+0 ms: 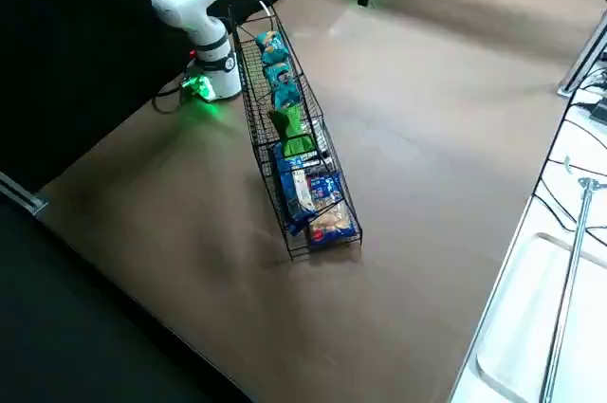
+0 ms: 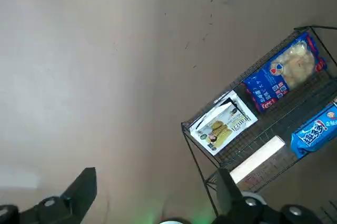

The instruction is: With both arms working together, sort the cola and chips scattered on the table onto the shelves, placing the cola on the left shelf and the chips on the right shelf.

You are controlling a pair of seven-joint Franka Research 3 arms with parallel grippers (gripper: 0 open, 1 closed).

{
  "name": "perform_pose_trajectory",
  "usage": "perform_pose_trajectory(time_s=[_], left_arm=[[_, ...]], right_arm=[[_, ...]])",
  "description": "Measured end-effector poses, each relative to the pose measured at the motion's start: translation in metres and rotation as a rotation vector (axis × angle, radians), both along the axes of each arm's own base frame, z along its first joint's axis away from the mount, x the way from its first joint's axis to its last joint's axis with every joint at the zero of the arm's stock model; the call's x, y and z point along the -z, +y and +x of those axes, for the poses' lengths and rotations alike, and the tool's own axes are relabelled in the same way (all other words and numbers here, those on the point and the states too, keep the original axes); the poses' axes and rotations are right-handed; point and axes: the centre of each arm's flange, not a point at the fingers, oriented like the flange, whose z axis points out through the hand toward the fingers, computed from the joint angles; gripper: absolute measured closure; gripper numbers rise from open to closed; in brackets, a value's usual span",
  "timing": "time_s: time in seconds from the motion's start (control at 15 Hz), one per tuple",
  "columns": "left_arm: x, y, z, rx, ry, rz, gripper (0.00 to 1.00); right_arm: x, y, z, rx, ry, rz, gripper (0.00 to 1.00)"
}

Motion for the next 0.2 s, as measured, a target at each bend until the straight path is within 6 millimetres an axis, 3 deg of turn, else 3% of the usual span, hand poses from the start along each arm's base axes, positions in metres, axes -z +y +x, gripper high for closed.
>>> perform_pose_trajectory(time_s=[0.2], left_arm=[[0.0056, -0.0098, 0.0029, 0.02, -0.019, -0.003, 0.0]], right_arm=[[-0.0025, 0.0, -0.0003, 0.0, -0.005, 0.0, 0.0]])
